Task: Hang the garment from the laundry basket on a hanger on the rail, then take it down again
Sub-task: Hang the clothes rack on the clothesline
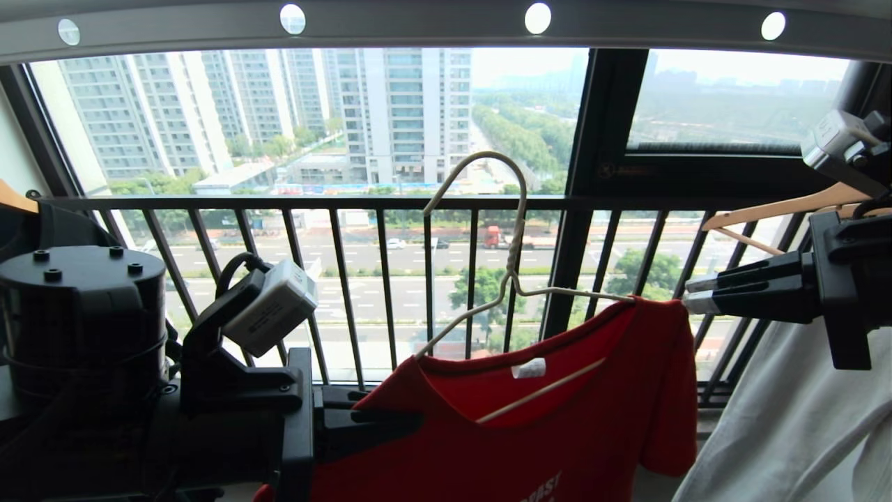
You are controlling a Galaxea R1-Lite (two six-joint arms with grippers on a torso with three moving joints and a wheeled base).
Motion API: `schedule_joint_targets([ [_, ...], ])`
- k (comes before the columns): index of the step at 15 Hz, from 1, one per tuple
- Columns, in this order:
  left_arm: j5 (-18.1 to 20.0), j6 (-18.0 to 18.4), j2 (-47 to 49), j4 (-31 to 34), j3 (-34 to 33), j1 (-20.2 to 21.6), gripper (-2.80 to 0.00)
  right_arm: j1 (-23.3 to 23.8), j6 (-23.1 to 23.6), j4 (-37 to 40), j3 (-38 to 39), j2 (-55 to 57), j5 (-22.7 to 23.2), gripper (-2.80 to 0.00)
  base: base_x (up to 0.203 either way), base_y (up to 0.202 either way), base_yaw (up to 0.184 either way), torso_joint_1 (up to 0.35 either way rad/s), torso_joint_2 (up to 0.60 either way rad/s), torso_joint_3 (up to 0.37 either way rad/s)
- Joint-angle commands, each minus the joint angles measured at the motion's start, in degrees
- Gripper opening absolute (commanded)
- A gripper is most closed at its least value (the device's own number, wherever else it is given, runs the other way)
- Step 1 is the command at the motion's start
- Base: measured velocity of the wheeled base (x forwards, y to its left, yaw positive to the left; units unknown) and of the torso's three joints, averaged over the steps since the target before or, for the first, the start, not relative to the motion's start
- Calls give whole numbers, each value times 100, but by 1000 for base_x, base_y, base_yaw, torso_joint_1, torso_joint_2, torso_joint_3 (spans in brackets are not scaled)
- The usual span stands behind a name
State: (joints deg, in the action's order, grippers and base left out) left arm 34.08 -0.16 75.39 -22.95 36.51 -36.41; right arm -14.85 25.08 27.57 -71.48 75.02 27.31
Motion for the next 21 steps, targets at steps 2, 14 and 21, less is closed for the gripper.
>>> schedule_joint_targets([
  [2,19,-27,-38,-9,45,3,-280,102,440,29,-141,52,288,0,0,0,0,0,0,0],
  [14,19,-19,-464,406,268,178,-280,210,1517,29,-560,768,1726,0,0,0,0,0,0,0],
  [21,129,-19,-499,432,251,152,-280,-147,1535,-4,-661,1105,1782,0,0,0,0,0,0,0],
])
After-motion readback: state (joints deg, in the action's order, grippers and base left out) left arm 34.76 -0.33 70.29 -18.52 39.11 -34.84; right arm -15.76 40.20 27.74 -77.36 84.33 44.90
